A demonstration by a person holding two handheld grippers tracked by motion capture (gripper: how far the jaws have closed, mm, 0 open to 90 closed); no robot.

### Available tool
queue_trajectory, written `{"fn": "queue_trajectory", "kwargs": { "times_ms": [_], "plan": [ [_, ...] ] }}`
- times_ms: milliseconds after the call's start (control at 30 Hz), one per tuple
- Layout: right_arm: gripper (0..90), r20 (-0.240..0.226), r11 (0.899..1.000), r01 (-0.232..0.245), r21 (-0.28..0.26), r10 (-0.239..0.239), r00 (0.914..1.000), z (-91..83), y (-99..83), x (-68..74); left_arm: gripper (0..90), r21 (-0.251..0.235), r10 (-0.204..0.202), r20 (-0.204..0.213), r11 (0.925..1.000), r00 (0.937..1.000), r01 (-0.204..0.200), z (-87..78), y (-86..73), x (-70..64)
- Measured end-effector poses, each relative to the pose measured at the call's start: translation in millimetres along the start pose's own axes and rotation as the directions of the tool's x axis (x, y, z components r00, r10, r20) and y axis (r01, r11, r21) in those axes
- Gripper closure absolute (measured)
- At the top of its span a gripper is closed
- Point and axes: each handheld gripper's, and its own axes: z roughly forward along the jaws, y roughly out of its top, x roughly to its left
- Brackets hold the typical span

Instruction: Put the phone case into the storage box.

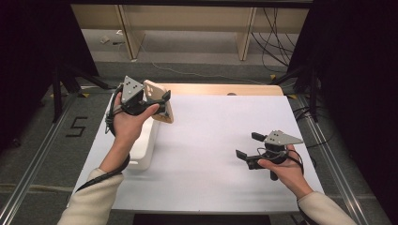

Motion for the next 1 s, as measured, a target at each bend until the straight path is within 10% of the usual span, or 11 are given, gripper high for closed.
{"fn": "queue_trajectory", "kwargs": {
  "times_ms": [1000],
  "plan": [
    [6.6,0.001,1.0,-0.001,-0.001,0.001,1.0,0.3,-0.3,0.2,10.3,-0.011,0.008,-0.02,0.9999,0.9998,-0.008,-4.4,3.1,13.1]
  ]
}}
